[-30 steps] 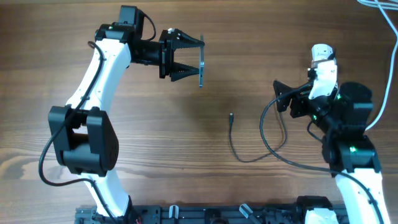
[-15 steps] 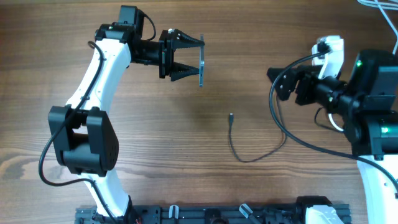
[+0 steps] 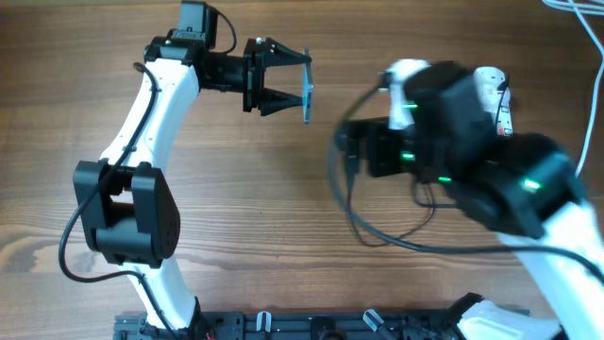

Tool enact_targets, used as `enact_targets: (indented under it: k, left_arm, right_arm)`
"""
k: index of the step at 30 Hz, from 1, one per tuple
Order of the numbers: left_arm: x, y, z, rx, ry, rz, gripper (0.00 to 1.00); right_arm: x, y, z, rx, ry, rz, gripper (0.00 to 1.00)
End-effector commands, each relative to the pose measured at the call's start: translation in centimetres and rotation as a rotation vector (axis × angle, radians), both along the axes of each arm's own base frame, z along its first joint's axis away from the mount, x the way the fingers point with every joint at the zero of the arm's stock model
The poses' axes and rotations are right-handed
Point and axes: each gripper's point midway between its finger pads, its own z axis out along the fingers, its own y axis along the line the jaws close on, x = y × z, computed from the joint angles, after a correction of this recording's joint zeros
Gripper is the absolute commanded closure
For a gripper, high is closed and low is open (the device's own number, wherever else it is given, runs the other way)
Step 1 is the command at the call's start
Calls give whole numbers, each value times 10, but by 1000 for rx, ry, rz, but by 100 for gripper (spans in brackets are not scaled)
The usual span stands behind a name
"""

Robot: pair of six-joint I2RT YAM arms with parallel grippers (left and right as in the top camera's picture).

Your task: Plug charger to phone and switch on socket

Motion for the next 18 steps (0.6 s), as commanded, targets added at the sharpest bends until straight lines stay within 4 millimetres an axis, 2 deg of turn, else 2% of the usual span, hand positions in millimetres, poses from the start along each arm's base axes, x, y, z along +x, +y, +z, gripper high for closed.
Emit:
enact_targets:
  k: [1, 3, 11, 14, 18]
  left_arm:
    - [7, 3, 11, 25, 32, 37, 34]
    - [14, 4, 7, 53, 25, 63, 34]
    - [20, 13, 6, 63, 36, 93, 34]
    - [17, 14, 11, 33, 38, 76, 34]
    - [10, 13, 21, -28, 19, 35, 34]
  right_arm:
    - [16, 12, -1, -81, -40, -73, 1]
    - [20, 19, -4, -87, -42, -79, 0]
    - [31, 18, 1, -87, -91, -116, 0]
    - [44, -7, 7, -167, -160, -228, 1]
    - [60, -58, 15, -238, -223, -476, 0]
